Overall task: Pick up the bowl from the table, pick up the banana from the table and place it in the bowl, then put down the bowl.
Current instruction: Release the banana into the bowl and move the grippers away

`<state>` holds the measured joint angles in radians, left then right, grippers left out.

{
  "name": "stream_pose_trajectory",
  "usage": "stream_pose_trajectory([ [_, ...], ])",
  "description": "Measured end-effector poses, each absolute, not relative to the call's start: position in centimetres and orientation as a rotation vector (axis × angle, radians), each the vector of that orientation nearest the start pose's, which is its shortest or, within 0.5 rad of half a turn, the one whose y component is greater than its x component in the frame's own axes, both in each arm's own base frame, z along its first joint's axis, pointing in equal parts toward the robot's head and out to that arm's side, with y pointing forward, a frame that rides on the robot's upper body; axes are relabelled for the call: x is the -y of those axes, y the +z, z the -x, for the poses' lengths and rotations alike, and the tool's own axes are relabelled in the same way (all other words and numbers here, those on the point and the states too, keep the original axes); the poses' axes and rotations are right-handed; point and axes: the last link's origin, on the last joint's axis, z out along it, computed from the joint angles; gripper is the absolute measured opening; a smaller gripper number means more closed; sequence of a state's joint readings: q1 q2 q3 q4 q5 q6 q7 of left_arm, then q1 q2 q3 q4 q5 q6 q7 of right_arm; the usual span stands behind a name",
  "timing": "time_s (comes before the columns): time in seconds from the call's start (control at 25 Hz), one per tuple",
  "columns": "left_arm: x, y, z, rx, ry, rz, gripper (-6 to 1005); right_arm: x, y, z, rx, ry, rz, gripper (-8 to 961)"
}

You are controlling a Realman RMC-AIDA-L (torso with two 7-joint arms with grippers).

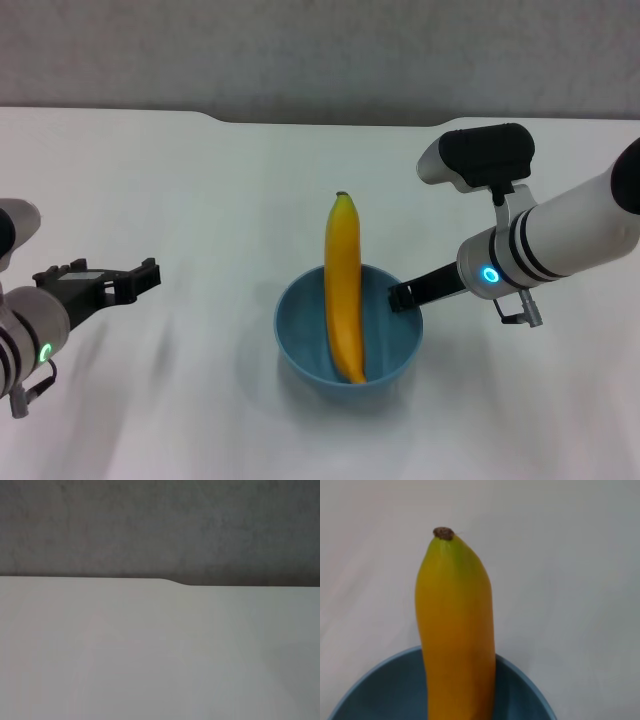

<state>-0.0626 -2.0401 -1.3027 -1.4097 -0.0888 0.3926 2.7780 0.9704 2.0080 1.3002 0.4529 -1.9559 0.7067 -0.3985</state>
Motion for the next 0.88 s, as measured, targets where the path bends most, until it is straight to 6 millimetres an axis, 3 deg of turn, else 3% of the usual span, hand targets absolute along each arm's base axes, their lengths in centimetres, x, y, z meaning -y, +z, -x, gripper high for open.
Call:
stream_pose_trajectory([
  [0.32, -33.40, -0.67, 26.36, 1.073, -0.248, 1.766, 903, -42.42, -9.76, -19.32, -1.263, -0.139, 2.351, 41],
  [0.88, -33.31, -0.65, 26.38, 1.071, -0.260, 1.764, 903, -41.91, -9.93, -19.22, -1.259, -0.135, 2.376, 338],
])
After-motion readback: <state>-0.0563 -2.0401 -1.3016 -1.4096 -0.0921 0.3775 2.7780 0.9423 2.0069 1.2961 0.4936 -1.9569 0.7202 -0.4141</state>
